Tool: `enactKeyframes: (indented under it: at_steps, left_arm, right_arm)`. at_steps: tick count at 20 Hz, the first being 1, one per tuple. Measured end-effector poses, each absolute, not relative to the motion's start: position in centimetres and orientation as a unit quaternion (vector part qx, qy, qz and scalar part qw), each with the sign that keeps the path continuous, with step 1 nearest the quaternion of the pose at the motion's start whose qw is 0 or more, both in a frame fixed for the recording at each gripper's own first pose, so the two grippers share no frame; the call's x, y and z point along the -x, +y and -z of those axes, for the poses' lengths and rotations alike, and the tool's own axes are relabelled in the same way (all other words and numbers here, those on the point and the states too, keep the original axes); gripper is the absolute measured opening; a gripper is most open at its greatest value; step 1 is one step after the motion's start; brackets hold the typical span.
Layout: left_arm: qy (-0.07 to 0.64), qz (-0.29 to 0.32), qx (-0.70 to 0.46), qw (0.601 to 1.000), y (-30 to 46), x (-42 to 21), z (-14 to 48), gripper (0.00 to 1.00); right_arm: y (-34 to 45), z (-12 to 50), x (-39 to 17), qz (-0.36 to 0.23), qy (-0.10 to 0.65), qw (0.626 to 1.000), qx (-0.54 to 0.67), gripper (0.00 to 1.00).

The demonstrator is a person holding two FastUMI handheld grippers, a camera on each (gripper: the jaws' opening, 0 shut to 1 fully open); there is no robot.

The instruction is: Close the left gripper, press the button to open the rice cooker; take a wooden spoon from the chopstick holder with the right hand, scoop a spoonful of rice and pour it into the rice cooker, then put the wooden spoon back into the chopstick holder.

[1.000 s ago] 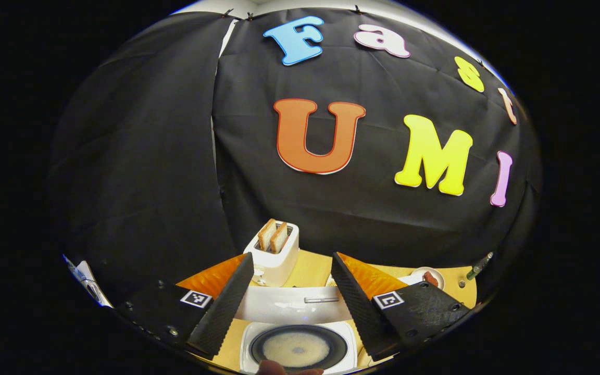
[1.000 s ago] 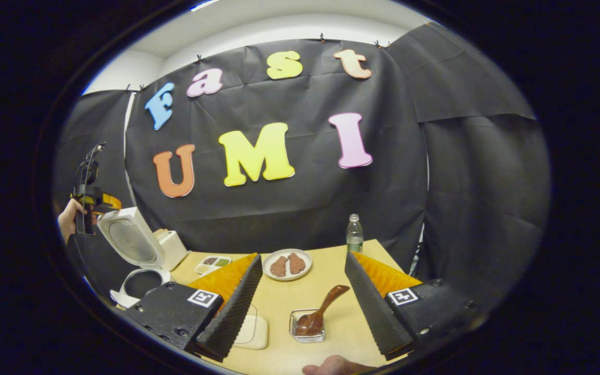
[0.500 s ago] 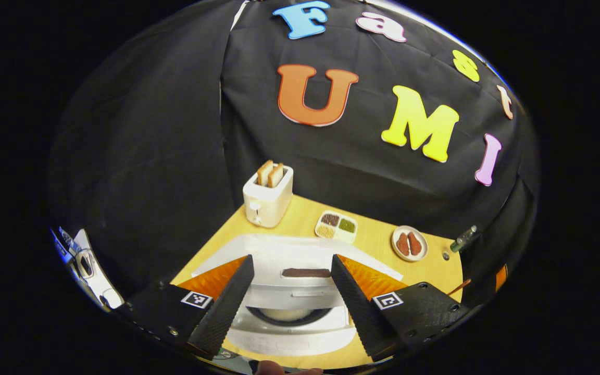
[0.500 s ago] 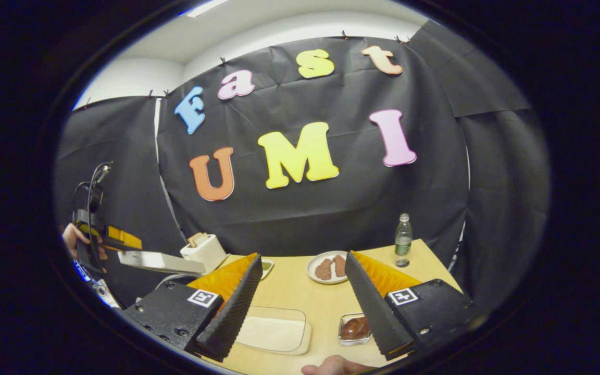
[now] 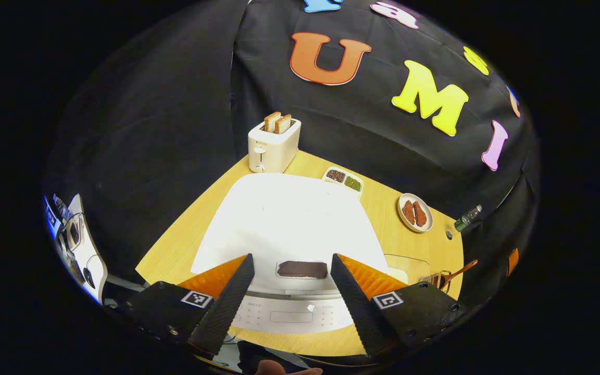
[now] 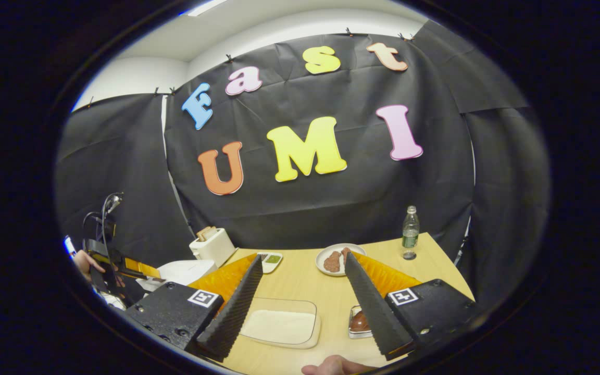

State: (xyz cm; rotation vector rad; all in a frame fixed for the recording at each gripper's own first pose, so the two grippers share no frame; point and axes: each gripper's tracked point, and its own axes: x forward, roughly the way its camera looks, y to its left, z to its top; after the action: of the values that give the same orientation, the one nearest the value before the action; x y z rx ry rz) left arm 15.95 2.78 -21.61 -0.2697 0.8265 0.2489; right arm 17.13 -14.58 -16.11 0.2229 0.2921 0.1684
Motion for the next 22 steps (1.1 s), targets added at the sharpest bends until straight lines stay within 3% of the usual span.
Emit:
enactKeyframes:
  at_steps: [22]
  left_arm:
    - [0.481,-0.139,0.080,0.862,2.9,-14.3,26.1,0.97]
  right_arm:
    - [-15.4,19.4,-18.8,-0.079,0.177,0.972,-0.137,1.00]
